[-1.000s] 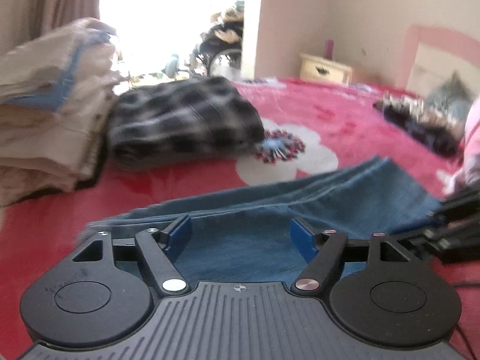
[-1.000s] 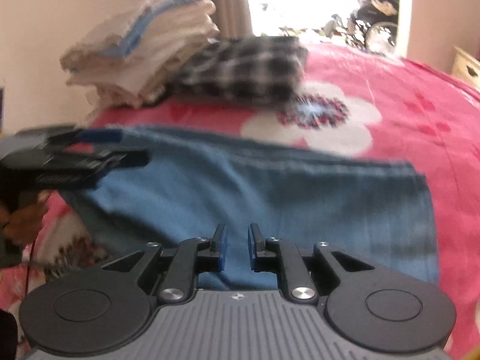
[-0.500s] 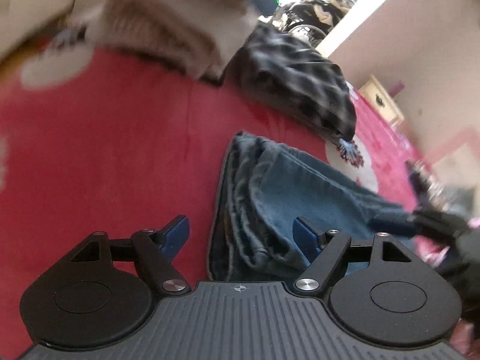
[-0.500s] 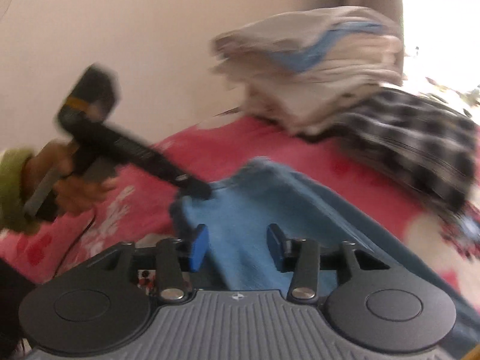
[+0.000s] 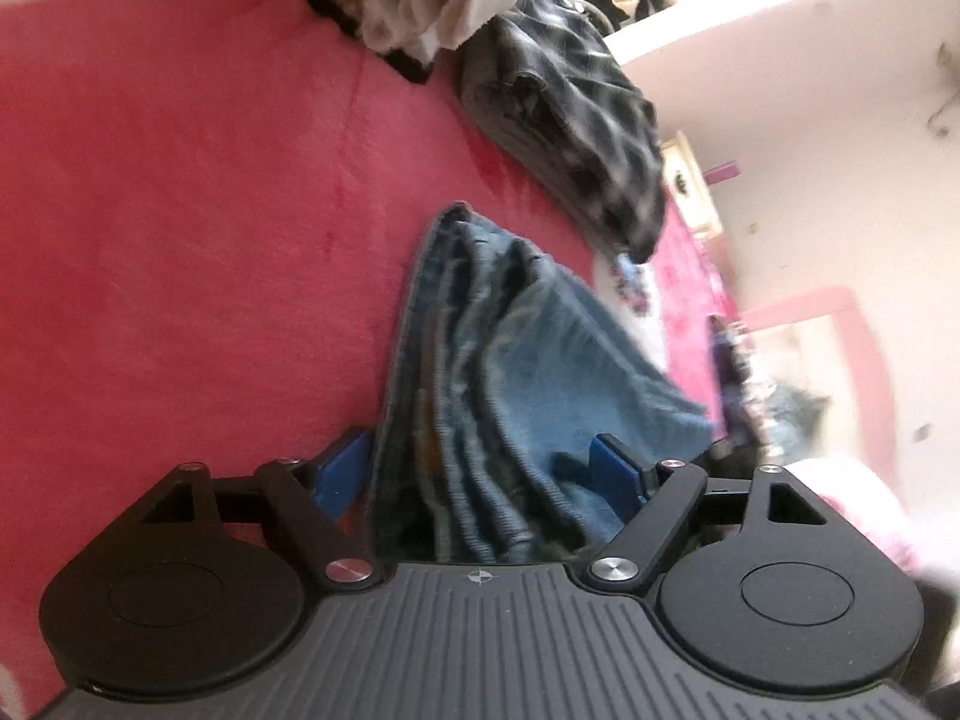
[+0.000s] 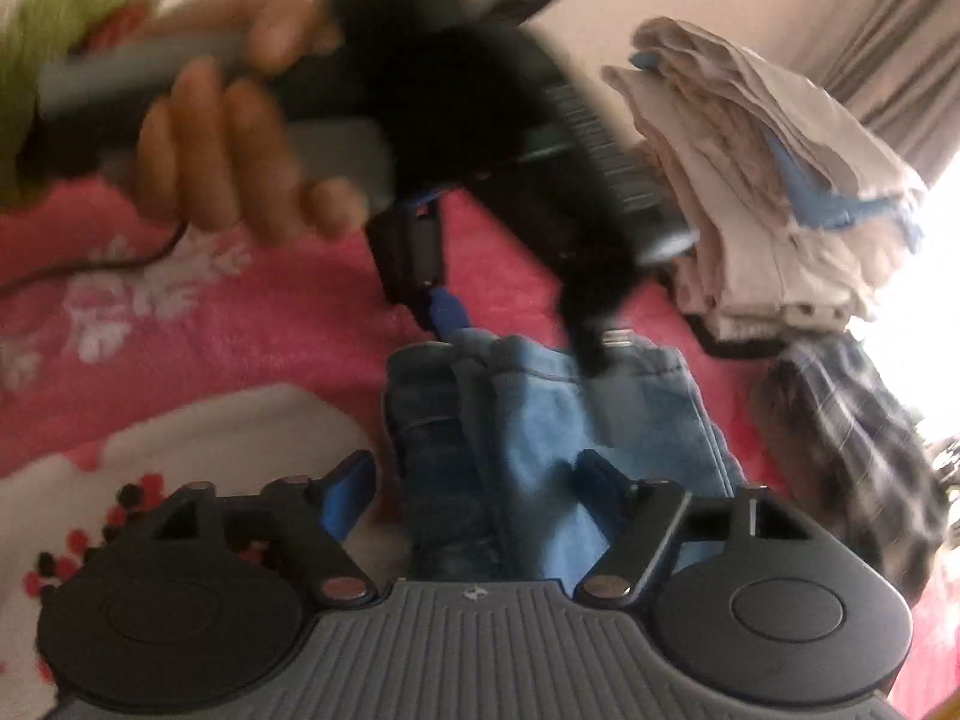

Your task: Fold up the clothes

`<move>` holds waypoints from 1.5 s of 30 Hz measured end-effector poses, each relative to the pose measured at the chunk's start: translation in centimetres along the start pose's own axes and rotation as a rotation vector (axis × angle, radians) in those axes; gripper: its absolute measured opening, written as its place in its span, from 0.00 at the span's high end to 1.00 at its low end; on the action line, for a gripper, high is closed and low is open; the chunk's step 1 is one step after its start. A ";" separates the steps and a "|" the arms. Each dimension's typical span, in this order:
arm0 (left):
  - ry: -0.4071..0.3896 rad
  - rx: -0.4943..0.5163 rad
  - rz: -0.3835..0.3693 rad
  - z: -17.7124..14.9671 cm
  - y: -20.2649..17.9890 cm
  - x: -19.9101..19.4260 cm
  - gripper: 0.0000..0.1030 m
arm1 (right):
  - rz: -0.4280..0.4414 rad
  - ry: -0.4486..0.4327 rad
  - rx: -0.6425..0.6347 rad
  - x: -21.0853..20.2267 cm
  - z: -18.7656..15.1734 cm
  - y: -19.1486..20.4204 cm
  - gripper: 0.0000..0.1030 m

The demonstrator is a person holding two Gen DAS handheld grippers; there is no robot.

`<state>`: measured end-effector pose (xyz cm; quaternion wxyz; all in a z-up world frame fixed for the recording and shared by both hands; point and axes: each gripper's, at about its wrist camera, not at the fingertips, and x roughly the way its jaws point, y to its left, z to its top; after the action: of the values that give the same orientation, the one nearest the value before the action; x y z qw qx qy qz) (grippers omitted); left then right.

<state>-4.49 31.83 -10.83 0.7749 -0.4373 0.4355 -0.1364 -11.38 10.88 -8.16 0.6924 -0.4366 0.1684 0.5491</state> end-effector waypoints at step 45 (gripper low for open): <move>0.004 -0.076 -0.025 4.5 -5.5 2.1 0.33 | -0.342 -0.151 0.208 -4.3 0.9 -1.3 0.69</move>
<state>1.28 29.90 -6.54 0.7551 -0.4715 0.4365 -0.1304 -11.89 8.95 -4.09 0.8274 -0.3428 0.0954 0.4345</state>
